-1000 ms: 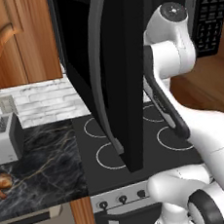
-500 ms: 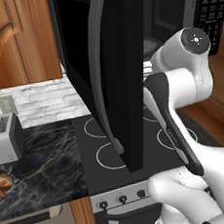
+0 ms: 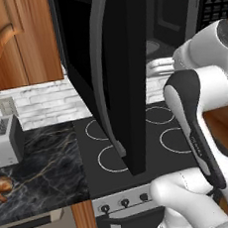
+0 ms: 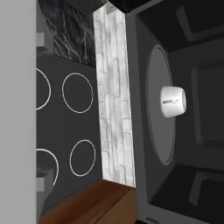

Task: Pick the mug from the counter and place it inside the microwave. Then close the microwave.

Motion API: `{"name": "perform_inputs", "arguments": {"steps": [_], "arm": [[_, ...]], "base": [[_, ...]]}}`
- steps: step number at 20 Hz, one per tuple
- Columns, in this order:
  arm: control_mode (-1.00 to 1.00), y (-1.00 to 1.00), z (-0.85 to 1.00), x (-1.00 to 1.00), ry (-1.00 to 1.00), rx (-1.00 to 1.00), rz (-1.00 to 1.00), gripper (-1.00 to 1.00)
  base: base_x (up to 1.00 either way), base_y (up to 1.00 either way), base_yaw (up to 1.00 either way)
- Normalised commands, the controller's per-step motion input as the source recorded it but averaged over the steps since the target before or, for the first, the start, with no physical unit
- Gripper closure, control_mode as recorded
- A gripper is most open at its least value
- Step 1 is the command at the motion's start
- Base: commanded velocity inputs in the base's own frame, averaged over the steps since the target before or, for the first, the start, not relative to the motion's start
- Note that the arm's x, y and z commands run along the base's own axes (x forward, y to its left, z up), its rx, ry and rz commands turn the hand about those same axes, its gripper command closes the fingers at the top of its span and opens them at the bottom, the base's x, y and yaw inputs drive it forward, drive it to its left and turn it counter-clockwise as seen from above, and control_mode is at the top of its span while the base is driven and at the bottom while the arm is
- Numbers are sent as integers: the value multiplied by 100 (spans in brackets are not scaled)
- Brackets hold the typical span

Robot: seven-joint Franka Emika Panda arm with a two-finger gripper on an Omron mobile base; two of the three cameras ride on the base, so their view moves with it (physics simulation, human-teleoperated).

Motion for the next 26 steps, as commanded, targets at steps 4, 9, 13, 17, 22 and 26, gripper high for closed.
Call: {"name": "perform_inputs", "arguments": {"steps": [4,9,13,17,22,26], "arm": [[-100,0,1,-46,0,0,0,-100],[-100,0,0,-60,0,0,0,-100],[-100,0,0,-38,0,0,1,-100],[-100,-1,0,-39,0,0,1,-100],[-100,0,0,-43,0,0,1,-100],[-100,-3,0,-49,0,0,0,-100]], "base": [[0,0,0],[0,0,0],[0,0,0],[0,0,0],[0,0,0],[0,0,0]]}}
